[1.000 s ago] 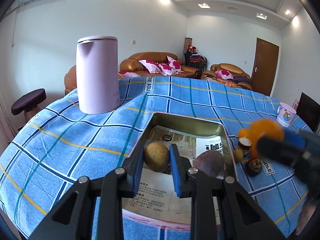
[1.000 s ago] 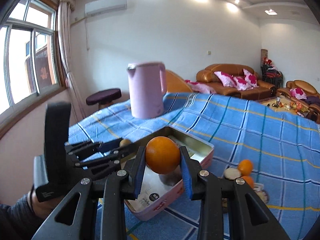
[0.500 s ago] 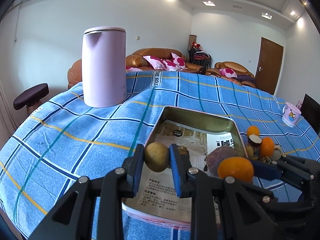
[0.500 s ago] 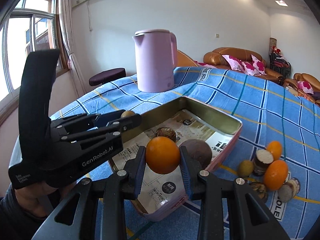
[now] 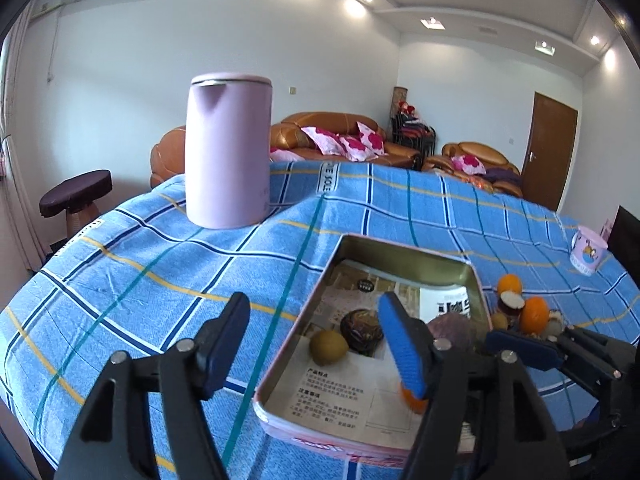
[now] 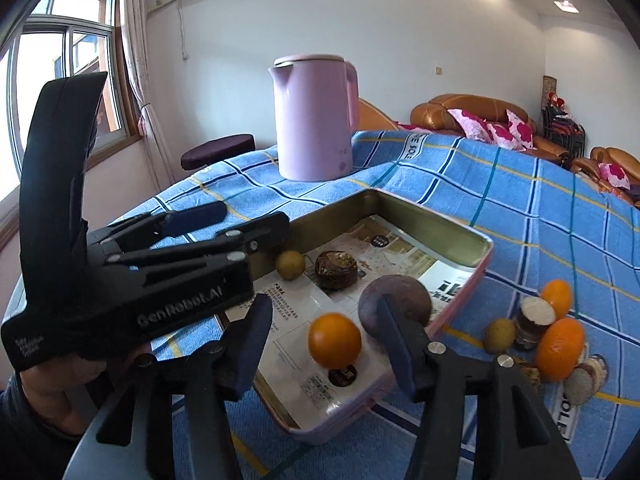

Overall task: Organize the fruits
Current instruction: 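Open the left gripper over the tin while the right gripper releases the orange into it, then withdraw both grippers from the tin back toward the remaining fruit, then grasp a dark brown mangosteen with the left gripper while the right grasps a brown cylindrical cake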

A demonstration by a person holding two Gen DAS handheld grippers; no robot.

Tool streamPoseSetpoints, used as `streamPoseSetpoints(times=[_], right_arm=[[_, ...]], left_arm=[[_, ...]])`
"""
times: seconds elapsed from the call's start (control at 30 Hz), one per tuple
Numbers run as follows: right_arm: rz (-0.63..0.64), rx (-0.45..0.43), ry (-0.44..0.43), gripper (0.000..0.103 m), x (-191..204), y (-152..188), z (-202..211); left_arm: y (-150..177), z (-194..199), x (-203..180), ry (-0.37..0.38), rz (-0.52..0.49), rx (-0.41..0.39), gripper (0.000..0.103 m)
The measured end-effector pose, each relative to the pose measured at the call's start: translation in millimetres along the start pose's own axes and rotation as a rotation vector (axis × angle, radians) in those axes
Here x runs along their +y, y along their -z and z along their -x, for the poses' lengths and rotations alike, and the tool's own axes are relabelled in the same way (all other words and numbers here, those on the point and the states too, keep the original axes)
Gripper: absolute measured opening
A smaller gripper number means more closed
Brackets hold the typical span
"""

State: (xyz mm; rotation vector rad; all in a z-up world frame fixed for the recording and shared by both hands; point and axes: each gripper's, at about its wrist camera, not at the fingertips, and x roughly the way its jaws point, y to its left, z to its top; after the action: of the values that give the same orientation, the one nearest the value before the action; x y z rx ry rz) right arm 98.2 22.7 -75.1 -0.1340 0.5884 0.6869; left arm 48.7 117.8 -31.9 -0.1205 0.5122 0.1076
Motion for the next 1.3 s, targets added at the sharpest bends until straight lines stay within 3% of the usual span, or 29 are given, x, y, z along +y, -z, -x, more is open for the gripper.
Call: streamPoseSetpoints(times=[0.27, 0.4, 0.63, 0.97, 1.23, 1.27, 1.3], right_arm=[[-0.035, -0.029, 0.130, 0.057, -49, 27, 52], [-0.079, -0.013, 0.266, 0.058, -89, 38, 73], [-0.167, 0.019, 0.379, 0.058, -136, 45, 78], [-0.142, 0.103, 0.373, 0.058, -150, 37, 53], [-0.184, 0.208, 0.304, 0.058, -163, 39, 28], [-0.188, 0.212, 0.300, 0.057, -164, 39, 27], [-0.191, 0.214, 0.289, 0.047, -164, 40, 26]], left_arm=[[2, 10, -29, 0.047, -0.029, -0.018, 0.074], [5, 10, -58, 0.091, -0.072, -0.010, 0.074], [9, 7, -107, 0.159, -0.142, 0.011, 0.074], [16, -8, -139, 0.200, -0.182, 0.057, 0.074], [16, -13, -143, 0.206, -0.203, 0.064, 0.074], [17, -14, -144, 0.210, -0.205, 0.069, 0.074], [17, -15, -146, 0.212, -0.208, 0.072, 0.074]])
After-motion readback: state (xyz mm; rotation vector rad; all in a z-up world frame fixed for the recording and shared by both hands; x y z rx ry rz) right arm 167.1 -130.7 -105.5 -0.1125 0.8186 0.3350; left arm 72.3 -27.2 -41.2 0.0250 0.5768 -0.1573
